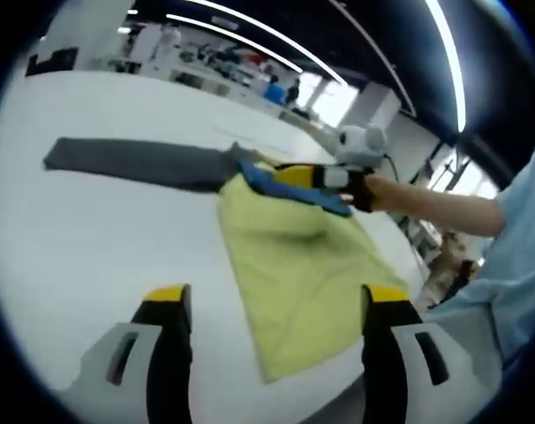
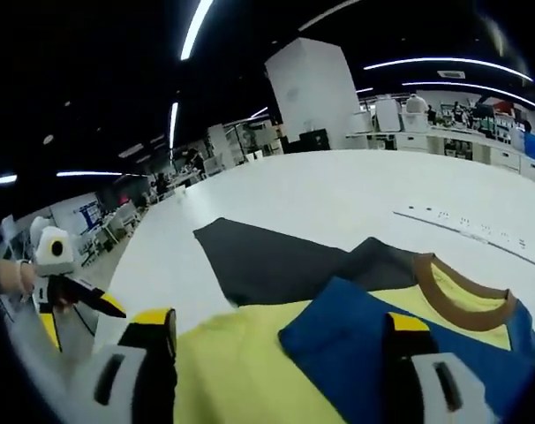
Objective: Fold the garment on the visible template until the final outline fits inside the template.
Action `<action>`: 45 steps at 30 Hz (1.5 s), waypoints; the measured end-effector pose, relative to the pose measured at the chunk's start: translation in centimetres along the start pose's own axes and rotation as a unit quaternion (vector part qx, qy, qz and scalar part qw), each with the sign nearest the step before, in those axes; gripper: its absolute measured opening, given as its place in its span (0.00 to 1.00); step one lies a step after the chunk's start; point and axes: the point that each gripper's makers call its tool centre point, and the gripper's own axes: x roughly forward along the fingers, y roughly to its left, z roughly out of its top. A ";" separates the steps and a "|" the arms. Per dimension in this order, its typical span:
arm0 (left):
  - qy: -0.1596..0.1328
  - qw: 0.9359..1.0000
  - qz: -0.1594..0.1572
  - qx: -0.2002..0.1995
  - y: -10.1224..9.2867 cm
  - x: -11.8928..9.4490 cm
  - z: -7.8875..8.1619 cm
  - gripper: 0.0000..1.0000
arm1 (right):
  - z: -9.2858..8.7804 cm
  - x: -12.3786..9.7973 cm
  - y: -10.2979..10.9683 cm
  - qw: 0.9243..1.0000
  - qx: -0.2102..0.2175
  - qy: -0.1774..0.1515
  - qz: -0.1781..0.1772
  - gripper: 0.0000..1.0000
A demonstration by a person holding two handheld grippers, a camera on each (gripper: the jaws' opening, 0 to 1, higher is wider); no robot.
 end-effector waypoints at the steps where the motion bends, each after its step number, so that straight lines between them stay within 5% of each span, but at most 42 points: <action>1: 0.000 1.000 0.000 0.000 0.0 0.0 0.0 0.75 | -0.2 -0.1 -0.1 1.000 -0.003 0.005 -0.003 0.99; 21: 0.014 1.000 0.010 0.001 1.4 0.2 0.9 0.74 | -1.8 -4.9 -1.0 1.000 -0.003 0.010 0.007 1.00; 32: 0.002 1.000 0.014 -0.001 2.8 0.0 3.2 0.73 | -0.9 -8.8 -0.7 1.000 -0.013 -0.005 -0.002 1.00; 45: -0.018 0.999 0.033 -0.018 5.3 0.4 6.1 0.73 | -3.5 -13.6 -3.7 0.999 0.001 -0.002 -0.045 1.00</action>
